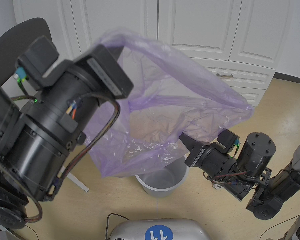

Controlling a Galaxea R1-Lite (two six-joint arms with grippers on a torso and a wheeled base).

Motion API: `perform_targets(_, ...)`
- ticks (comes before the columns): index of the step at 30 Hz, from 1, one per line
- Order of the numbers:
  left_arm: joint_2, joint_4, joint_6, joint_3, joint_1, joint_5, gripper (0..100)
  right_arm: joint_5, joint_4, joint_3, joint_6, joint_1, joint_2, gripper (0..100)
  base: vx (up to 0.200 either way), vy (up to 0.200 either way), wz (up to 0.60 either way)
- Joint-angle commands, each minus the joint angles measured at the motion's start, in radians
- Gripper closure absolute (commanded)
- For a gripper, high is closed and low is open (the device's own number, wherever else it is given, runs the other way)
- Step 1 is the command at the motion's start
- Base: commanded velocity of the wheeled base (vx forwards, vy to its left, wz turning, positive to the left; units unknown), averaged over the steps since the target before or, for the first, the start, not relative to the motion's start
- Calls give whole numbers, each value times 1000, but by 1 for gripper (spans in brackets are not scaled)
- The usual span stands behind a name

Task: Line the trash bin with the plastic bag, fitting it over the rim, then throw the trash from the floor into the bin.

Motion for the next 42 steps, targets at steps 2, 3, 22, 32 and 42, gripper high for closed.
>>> perform_targets(2,19,183,-81,67,146,-90,100,1,461,-114,-32,-102,-271,100,0,0,0)
perform_targets(3,22,199,-83,76,166,-106,100,1,566,-138,-33,-114,-320,100,0,0,0)
perform_targets(22,450,265,-200,-37,373,-189,100,199,1274,-175,-395,-358,-397,100,0,0,0)
perform_targets(32,497,269,-187,-83,424,-132,100,133,1263,-177,-447,-400,-280,100,0,0,0)
perform_targets(42,488,271,-152,-76,422,-132,100,15,1259,-189,-444,-367,-188,100,0,0,0)
